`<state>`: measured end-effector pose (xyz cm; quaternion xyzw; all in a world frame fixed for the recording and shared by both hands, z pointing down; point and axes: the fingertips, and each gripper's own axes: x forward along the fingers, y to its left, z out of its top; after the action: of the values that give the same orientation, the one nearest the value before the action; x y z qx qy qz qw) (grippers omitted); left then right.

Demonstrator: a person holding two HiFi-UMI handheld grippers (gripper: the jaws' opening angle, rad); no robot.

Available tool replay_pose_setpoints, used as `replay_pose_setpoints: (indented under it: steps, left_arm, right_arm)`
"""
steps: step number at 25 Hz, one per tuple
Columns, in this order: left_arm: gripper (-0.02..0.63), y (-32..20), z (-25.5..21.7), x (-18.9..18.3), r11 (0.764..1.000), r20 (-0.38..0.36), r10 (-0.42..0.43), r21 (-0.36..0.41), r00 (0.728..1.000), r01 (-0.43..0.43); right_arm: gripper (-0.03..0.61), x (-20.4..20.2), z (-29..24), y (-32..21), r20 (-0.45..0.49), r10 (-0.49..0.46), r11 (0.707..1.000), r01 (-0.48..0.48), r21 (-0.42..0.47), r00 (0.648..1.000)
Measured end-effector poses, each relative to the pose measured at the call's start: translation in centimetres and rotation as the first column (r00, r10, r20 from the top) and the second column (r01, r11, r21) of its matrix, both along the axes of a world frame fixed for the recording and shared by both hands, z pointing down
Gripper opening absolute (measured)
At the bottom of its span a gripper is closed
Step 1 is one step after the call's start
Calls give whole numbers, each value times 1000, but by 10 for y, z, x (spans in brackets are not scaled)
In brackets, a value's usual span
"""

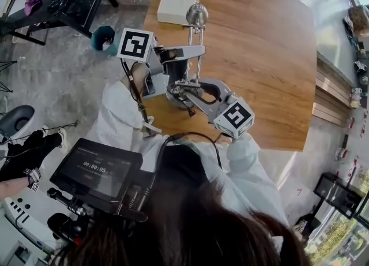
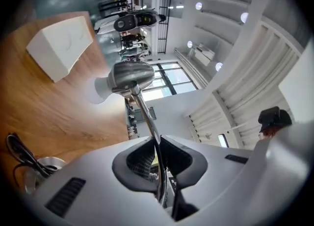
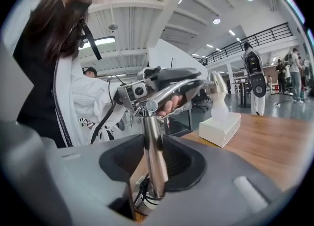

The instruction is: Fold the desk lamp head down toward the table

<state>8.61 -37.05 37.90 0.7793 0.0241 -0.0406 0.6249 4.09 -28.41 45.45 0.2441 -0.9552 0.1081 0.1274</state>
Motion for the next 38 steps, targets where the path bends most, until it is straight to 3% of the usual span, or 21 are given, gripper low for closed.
replay_pose_setpoints:
  steps: [7,10,14,17,21,28,33,36,38]
  left_arm:
    - [46,-17,50,-2,971,-7,38,-237,999,-39]
    - [61,-15,68,-1,944,-14,58,-325,998,-59]
    - [70,-12,83,0,891,-53,88,-442,995,-102]
    - [73,-9,87,1,861,-91,93,-493,991,-126]
    - [81,-4,89,2,848,-98,110,-510,989,-145]
    - [106,-8,87,2,886,-114,81,-447,990,-124]
    - [123,2,86,-34,911,-147,-8,-409,989,-54]
    - [123,11,74,-65,948,-131,-80,-316,988,34]
    - [122,20,56,-75,980,-113,-89,-188,990,67]
  right_arm:
    - [120,-6,9,-14,-4,-10,999,10,-39,1000]
    - [121,-6,13,-15,-5,-20,999,20,-47,1000]
    - [123,-6,16,-17,0,-28,998,28,-57,1000]
    - [126,-5,16,-17,16,-25,997,26,-74,1000]
    - [127,-3,14,-15,26,-8,996,11,-93,1000]
    - [129,-1,17,-17,19,13,995,-11,-104,1000]
    - [132,3,20,-14,25,50,992,-46,-120,998]
    - [132,3,18,-13,31,96,988,-91,-127,995]
    - [132,7,18,-11,43,144,980,-136,-143,989]
